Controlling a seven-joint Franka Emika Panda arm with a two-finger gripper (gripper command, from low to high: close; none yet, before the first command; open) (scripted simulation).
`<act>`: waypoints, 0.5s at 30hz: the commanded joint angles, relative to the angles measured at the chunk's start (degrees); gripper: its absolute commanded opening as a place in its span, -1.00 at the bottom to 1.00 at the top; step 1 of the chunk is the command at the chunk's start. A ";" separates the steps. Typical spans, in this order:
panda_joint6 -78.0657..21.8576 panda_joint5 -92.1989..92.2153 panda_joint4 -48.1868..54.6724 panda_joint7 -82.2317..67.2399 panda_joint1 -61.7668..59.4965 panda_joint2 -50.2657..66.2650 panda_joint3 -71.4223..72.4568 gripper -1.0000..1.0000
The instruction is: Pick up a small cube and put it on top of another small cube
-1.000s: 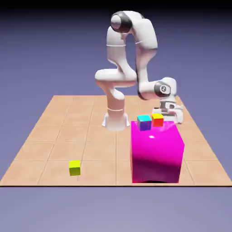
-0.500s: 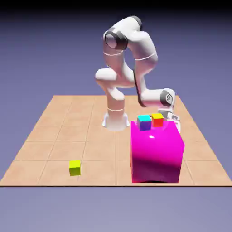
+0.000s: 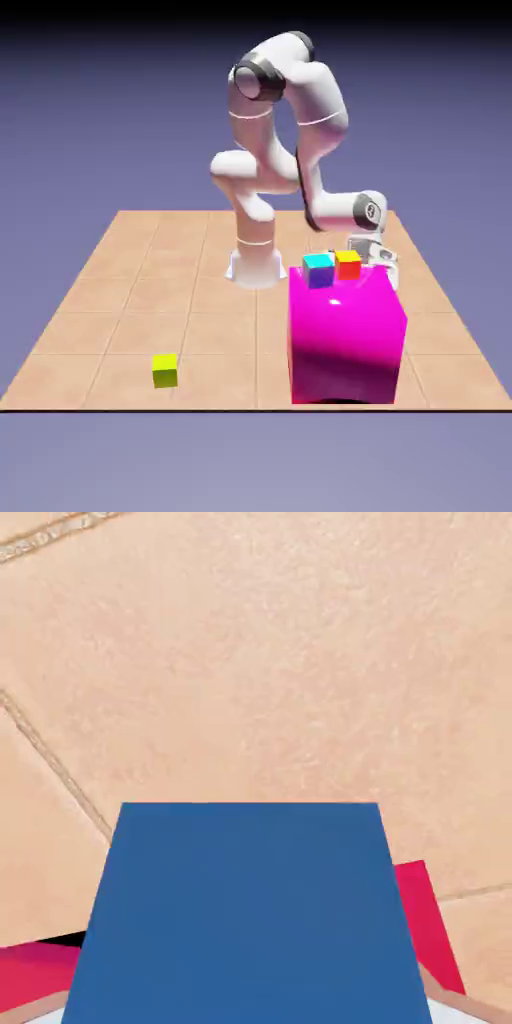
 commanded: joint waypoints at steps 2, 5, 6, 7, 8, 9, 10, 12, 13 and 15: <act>2.26 0.49 4.01 -2.05 3.76 -3.20 0.41 -1.00; 4.17 4.82 9.20 -5.44 9.98 -5.24 -5.83 -1.00; 4.80 6.27 10.94 -6.57 12.05 -5.92 -7.90 -1.00; 5.44 7.71 12.67 -7.70 14.13 -6.60 -9.98 -1.00; 6.08 9.16 14.40 -8.83 16.20 -7.28 -12.06 -1.00; 6.72 10.60 16.13 -9.96 18.27 -7.96 -14.13 -1.00; 7.35 12.04 17.86 -11.09 20.34 -8.64 -16.21 -1.00; 8.14 14.73 20.42 -12.86 23.62 -9.31 -20.36 -1.00; 8.51 16.07 21.66 -13.72 25.22 -9.61 -22.44 -1.00; 9.26 18.74 24.14 -15.44 28.43 -10.22 -26.59 -1.00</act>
